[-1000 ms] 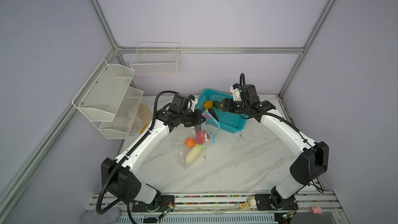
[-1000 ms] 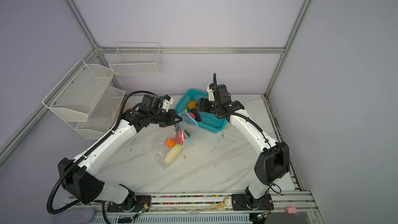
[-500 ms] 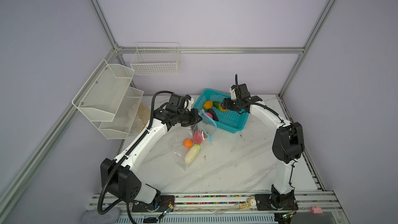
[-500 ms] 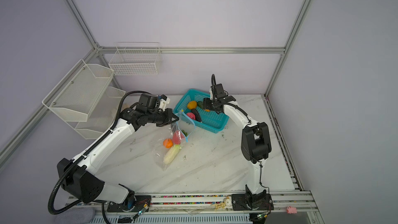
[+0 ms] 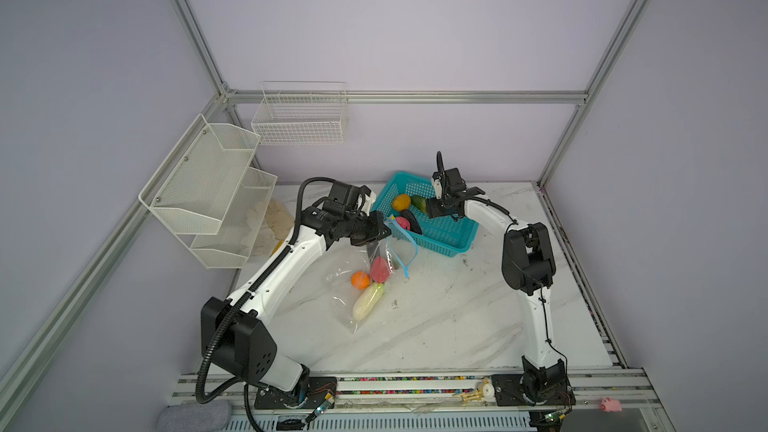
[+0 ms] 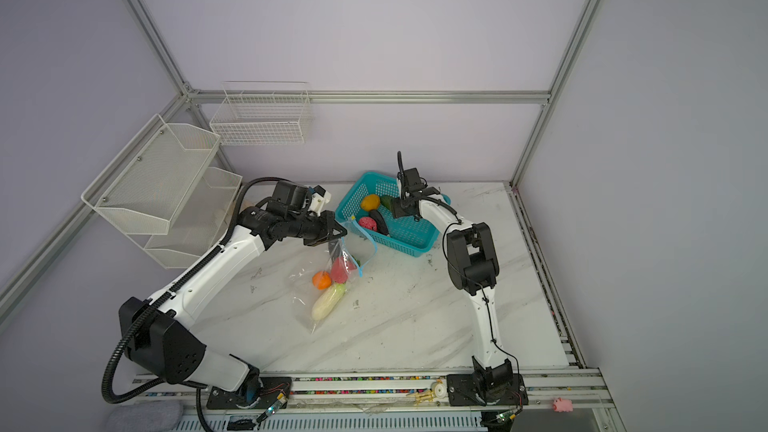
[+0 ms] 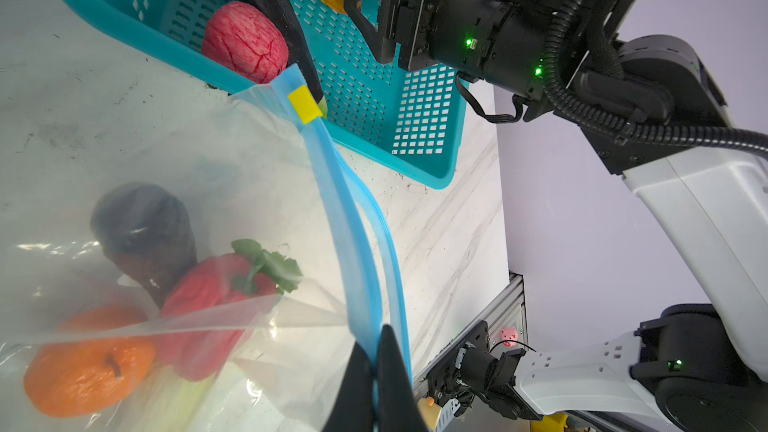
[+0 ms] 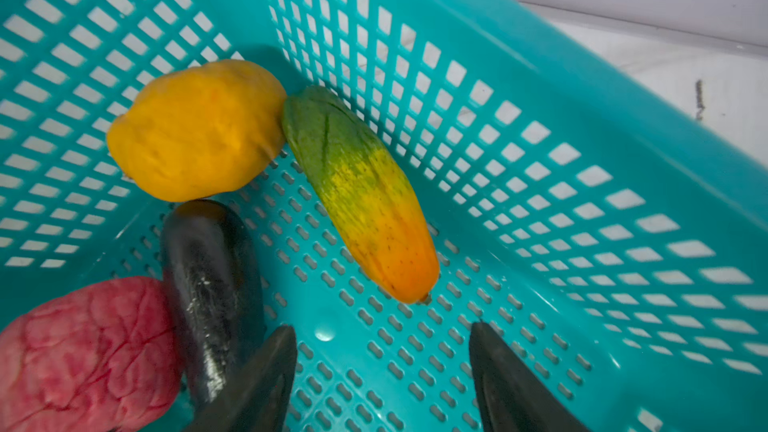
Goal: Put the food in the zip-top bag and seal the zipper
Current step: 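Swing the right gripper back over the teal basket, then lower the open right gripper onto the green-orange papaya in the basket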
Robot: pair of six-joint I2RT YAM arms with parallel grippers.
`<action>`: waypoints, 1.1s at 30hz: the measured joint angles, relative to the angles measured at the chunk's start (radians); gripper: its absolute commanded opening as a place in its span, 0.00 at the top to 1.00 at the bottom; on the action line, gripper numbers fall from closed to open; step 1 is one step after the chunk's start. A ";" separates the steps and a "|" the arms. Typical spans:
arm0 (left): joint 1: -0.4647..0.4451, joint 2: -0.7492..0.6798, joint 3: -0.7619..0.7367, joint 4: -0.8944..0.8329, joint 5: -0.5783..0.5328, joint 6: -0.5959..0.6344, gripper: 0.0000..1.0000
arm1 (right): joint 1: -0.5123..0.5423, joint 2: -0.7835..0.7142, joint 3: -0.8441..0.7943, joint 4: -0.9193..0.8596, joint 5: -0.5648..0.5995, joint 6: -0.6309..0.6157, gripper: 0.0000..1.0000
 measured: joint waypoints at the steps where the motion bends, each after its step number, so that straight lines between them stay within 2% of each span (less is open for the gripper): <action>1: 0.000 0.000 0.000 0.000 0.001 0.000 1.00 | -0.002 0.008 0.005 0.000 -0.002 -0.010 0.30; 8: 0.000 0.001 0.000 0.000 0.005 0.000 1.00 | -0.022 0.073 0.090 0.014 -0.024 -0.041 0.24; 18: 0.000 0.006 0.000 0.001 0.008 0.000 1.00 | -0.027 0.185 0.211 0.019 -0.067 -0.044 0.24; 33: 0.000 0.015 0.000 0.002 0.008 0.000 1.00 | -0.027 0.240 0.235 0.021 -0.124 -0.031 0.32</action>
